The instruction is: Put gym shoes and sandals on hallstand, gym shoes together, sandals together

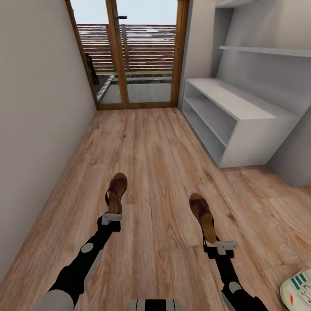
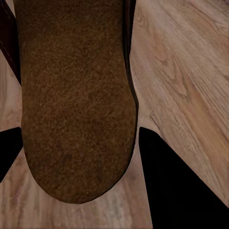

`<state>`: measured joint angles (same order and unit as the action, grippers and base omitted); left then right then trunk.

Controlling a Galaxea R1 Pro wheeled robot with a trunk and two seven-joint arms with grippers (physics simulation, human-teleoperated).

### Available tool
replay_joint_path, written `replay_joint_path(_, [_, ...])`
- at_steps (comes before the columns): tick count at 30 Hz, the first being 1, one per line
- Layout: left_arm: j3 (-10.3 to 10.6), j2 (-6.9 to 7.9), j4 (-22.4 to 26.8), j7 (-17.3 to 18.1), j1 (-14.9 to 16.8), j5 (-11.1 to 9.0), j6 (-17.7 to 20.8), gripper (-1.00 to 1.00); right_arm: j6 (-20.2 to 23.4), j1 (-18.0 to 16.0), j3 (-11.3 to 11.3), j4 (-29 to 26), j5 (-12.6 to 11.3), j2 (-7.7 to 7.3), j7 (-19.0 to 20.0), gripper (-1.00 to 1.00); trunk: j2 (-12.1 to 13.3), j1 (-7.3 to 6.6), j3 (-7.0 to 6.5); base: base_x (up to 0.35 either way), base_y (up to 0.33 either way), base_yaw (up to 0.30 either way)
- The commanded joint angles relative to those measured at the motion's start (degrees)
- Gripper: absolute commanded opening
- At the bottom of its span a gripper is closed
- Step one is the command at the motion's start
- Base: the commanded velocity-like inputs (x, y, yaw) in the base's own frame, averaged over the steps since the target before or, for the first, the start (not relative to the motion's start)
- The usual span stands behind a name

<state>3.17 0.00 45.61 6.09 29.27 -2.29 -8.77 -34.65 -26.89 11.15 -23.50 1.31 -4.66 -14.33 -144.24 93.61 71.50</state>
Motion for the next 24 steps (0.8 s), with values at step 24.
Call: replay_joint_path(24, [0.0, 3.67, -7.7, -0.2, 0.0, 0.2, 6.9, -1.0, 0.0, 0.0, 0.0, 0.0, -0.2, 0.0, 0.1, -1.0, 0.0, 0.0, -0.3, 0.332, 0.201, -0.009])
